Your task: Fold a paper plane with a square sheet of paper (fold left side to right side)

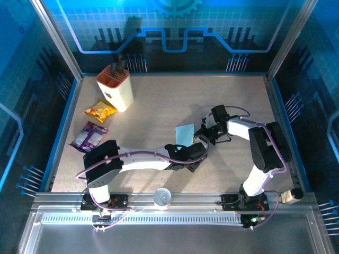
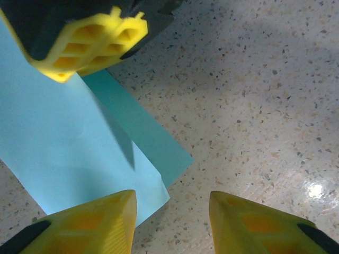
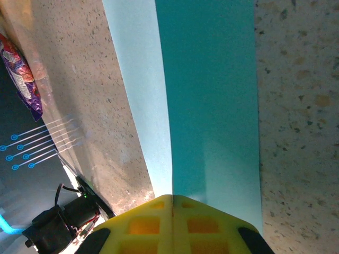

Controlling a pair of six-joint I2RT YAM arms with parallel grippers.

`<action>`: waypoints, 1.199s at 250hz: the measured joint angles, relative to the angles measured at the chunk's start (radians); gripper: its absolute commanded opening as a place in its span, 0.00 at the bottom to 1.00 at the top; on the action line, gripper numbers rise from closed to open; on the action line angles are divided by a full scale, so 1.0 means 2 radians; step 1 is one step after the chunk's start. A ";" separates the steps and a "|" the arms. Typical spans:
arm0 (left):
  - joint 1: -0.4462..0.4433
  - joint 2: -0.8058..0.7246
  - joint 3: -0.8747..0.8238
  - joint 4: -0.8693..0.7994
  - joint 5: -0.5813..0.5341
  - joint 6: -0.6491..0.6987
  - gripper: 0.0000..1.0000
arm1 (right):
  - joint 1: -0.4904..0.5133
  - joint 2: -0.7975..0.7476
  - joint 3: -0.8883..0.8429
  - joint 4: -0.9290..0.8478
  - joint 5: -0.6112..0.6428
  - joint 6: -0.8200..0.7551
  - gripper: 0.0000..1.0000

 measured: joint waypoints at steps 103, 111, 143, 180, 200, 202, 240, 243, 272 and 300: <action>0.000 0.011 0.015 -0.013 -0.013 0.004 0.09 | 0.000 0.000 0.000 0.000 0.000 0.000 0.06; 0.001 0.011 0.015 -0.013 -0.015 0.004 0.06 | 0.000 0.000 0.000 0.000 0.000 0.000 0.06; 0.003 0.011 0.015 -0.014 -0.018 0.002 0.00 | 0.000 0.000 0.000 0.000 0.000 0.000 0.08; 0.008 0.010 0.015 -0.014 -0.017 0.000 0.00 | 0.000 -0.001 0.000 0.000 0.000 0.000 0.10; 0.014 0.005 0.010 -0.010 -0.010 0.000 0.00 | 0.000 -0.002 0.000 0.000 0.000 -0.001 0.20; 0.015 0.004 0.008 -0.010 -0.008 0.000 0.00 | 0.000 -0.003 0.000 -0.001 0.000 -0.003 0.21; 0.033 -0.017 -0.014 0.003 0.024 -0.008 0.00 | -0.001 -0.023 0.000 0.001 -0.002 -0.009 0.44; 0.035 -0.018 -0.016 0.005 0.028 -0.010 0.00 | -0.001 -0.027 0.000 0.000 -0.001 -0.010 0.45; 0.056 -0.038 -0.040 0.024 0.070 -0.022 0.00 | -0.008 -0.068 0.000 0.002 0.003 -0.026 0.52; 0.082 -0.052 -0.063 0.050 0.122 -0.041 0.00 | -0.026 -0.107 -0.002 0.000 0.014 -0.045 0.51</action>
